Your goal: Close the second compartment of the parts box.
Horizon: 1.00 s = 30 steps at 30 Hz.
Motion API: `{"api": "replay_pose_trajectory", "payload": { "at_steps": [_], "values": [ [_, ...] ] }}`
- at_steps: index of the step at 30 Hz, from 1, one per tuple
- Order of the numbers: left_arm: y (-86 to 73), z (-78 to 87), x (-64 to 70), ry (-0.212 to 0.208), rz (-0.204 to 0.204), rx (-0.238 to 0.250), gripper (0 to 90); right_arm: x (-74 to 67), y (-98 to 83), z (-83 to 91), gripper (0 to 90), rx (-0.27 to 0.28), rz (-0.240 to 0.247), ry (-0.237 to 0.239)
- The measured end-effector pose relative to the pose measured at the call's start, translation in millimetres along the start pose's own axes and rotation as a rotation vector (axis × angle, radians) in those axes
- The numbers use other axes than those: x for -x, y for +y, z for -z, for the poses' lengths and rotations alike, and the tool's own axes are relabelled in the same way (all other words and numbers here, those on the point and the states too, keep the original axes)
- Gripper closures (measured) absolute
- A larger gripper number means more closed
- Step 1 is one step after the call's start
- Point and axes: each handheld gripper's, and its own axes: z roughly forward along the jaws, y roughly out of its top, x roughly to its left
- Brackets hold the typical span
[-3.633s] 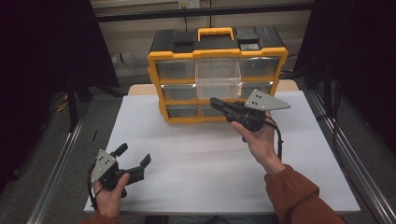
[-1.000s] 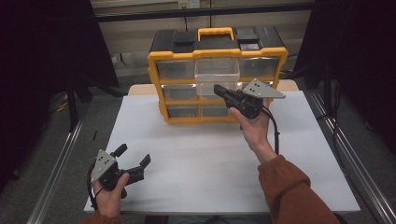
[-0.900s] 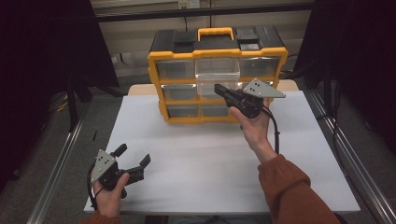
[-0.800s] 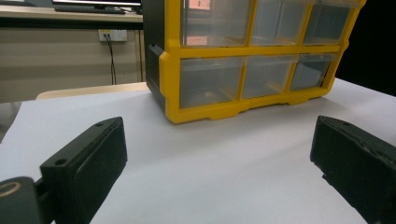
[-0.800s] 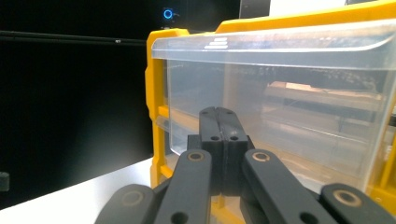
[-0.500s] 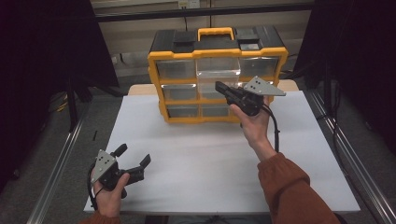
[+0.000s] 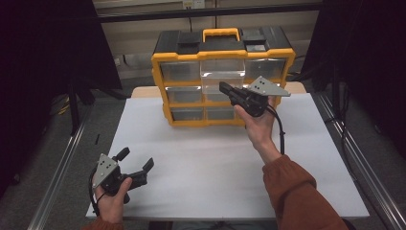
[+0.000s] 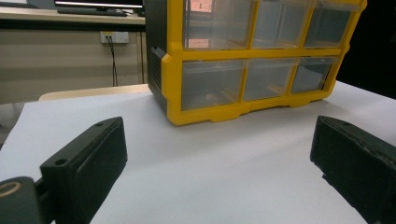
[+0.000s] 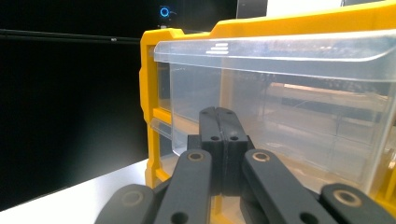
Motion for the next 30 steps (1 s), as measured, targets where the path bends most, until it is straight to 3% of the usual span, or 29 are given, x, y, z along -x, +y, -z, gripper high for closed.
{"api": "replay_pose_trajectory", "payload": {
  "at_steps": [28, 30],
  "values": [
    [1.0, 1.4, 0.3, 0.001, -0.006, 0.005, 4.1, 6.3, 1.5, -9.5, 90.0, 0.000, -0.004, -0.004],
    [0.8, 0.9, 1.0, 0.002, 0.010, 0.009, 4.1, 6.5, 1.4, -10.2, 90.0, 0.002, -0.005, -0.007]
  ]
}}
